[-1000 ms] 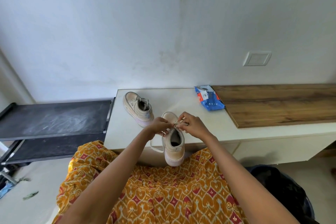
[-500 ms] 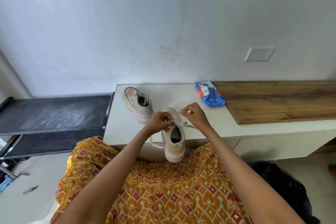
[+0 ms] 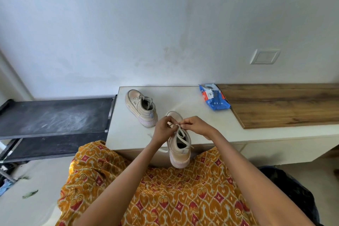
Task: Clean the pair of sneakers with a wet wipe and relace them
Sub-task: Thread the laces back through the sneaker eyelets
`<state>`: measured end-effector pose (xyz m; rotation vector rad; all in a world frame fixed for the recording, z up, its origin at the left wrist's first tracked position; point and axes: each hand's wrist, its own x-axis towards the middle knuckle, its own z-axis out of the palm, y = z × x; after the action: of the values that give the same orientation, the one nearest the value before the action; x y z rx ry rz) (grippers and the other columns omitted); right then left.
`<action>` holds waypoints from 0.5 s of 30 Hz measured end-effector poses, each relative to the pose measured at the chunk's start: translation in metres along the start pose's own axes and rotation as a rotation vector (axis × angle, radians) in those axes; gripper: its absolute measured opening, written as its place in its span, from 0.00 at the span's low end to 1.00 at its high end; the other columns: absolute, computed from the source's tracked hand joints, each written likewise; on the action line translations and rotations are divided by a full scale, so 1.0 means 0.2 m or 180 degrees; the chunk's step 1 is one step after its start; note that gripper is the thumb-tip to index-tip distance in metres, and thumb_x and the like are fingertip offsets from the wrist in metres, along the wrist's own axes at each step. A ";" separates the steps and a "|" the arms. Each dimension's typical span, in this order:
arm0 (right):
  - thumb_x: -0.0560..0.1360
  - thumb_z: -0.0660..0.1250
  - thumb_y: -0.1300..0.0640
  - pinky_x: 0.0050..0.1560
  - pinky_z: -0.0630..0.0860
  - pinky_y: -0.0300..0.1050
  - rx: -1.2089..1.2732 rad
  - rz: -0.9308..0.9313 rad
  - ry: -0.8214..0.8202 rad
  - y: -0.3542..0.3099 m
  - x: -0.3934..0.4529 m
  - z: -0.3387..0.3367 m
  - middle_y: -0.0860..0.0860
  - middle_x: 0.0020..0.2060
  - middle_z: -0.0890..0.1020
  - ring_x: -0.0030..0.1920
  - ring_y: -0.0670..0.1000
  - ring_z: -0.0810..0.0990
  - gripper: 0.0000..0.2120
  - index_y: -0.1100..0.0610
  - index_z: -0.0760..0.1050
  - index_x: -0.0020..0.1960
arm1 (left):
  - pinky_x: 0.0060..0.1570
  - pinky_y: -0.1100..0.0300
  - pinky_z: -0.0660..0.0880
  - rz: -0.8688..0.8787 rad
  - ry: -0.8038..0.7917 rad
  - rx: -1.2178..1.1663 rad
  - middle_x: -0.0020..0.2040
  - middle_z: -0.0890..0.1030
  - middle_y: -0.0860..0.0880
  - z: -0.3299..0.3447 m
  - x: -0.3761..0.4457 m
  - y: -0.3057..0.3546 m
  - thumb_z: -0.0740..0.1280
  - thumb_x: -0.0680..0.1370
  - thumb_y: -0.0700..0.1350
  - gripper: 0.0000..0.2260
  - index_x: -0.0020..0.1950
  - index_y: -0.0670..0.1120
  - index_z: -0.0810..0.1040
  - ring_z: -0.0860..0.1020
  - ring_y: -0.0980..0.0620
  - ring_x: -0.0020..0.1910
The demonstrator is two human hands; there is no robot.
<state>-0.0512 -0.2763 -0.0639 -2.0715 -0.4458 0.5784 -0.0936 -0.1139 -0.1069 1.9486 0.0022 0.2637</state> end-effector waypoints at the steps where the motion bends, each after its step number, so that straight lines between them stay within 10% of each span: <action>1: 0.77 0.64 0.62 0.53 0.76 0.37 0.0045 -0.0008 0.0097 0.01 0.00 0.00 0.52 0.48 0.83 0.50 0.46 0.81 0.09 0.58 0.80 0.55 | 0.36 0.50 0.77 -0.0118 -0.0005 -0.0160 0.39 0.80 0.49 0.01 0.00 0.00 0.70 0.70 0.38 0.08 0.37 0.51 0.76 0.78 0.49 0.33; 15: 0.80 0.59 0.59 0.40 0.82 0.43 0.1296 0.0337 0.1680 0.08 -0.01 0.14 0.57 0.42 0.82 0.40 0.53 0.84 0.08 0.61 0.72 0.56 | 0.35 0.64 0.77 -0.0454 -0.0974 -0.0327 0.41 0.81 0.38 -0.05 0.00 0.04 0.69 0.75 0.38 0.07 0.49 0.35 0.81 0.77 0.53 0.33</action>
<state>-0.0670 -0.2676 -0.0898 -1.7657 0.0862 0.1455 -0.0958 -0.1078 -0.0969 1.8590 -0.0712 -0.1276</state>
